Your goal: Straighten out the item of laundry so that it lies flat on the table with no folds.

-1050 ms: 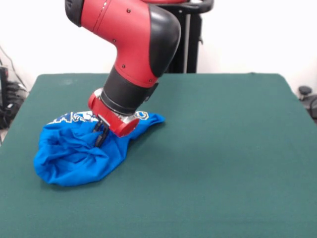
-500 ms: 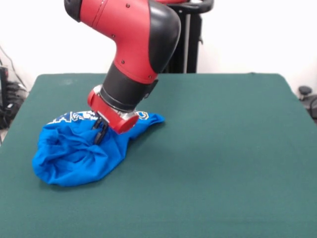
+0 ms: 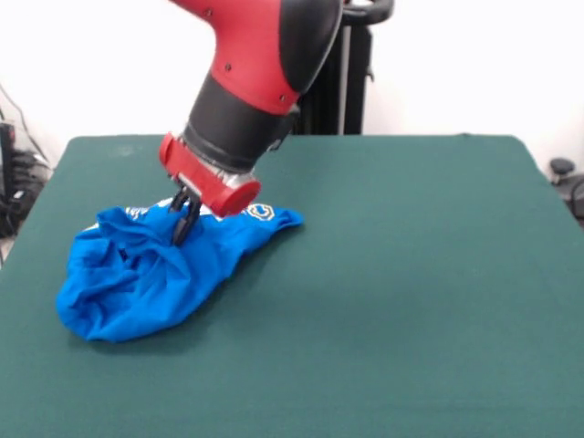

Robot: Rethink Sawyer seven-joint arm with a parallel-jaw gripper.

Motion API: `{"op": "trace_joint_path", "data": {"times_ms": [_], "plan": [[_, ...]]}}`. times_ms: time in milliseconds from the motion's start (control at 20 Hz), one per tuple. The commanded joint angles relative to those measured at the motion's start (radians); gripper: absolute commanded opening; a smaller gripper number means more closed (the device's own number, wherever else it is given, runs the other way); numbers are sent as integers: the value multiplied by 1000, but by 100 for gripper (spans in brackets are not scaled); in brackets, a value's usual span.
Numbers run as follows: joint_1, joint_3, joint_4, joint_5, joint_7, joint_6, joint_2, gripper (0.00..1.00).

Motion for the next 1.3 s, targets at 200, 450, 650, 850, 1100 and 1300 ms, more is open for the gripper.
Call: {"op": "trace_joint_path", "data": {"times_ms": [200,450,650,850,1100,1300], "plan": [[50,123,21,116,149,243,-76,0],[3,222,-15,159,97,233,-52,0],[-16,274,-32,180,83,181,-17,0],[-3,286,-46,202,123,152,16,0],[45,245,-85,240,209,133,65,0],[43,284,-78,292,216,148,61,0]]}}
